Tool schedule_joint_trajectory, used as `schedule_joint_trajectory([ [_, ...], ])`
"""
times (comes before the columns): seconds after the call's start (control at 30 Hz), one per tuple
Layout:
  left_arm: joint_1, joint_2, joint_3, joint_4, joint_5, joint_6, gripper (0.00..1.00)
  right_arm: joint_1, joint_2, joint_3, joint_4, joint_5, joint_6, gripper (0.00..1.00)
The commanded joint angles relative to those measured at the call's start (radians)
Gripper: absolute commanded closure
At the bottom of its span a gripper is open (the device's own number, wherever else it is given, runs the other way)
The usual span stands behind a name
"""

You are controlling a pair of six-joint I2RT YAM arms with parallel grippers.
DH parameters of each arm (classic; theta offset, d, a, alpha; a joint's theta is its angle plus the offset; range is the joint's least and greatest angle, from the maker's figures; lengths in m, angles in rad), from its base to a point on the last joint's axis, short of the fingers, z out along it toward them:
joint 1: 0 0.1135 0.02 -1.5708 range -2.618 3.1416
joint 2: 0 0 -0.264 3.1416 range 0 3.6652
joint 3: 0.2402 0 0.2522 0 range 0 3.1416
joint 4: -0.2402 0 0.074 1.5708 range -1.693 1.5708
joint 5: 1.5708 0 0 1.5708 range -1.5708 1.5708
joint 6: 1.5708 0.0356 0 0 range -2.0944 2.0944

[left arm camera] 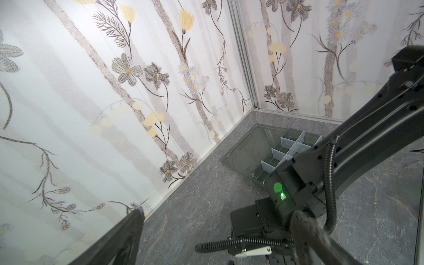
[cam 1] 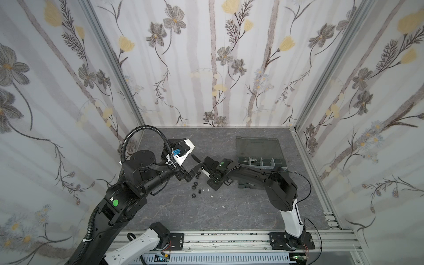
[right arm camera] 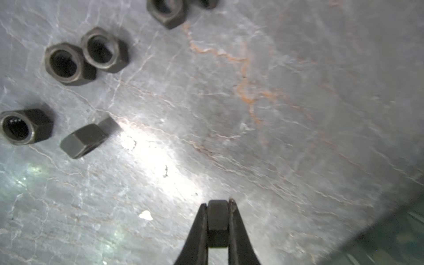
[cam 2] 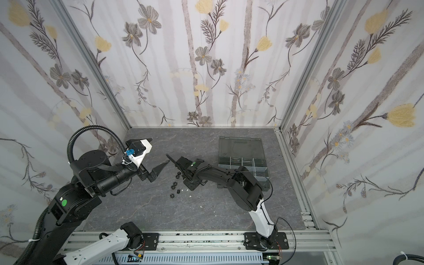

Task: Sort the screws and nuts into containers
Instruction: Pick up the nut from the center of the table, then place the nut into the container.

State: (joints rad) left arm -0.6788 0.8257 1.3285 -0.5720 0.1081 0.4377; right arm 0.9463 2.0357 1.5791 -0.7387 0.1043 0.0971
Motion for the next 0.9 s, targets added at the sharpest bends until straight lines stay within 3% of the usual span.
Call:
schedule_joint_trajectory([
  [0.0,0.001,0.005,0.007,0.019,0.005,0.004,0.0,-0.029,-0.073,-0.037,0.006,0.011,0.009,0.9],
  [0.23,0.001,0.015,0.021,0.021,0.015,0.003,0.0,-0.119,-0.243,-0.135,-0.012,0.018,0.04,0.91],
  [0.5,0.001,0.029,0.023,0.028,0.022,0.007,0.0,-0.396,-0.48,-0.321,0.023,-0.01,0.069,0.92],
  [0.87,0.0,0.042,0.034,0.028,0.028,0.006,0.0,-0.671,-0.506,-0.412,0.069,-0.016,0.072,0.92],
])
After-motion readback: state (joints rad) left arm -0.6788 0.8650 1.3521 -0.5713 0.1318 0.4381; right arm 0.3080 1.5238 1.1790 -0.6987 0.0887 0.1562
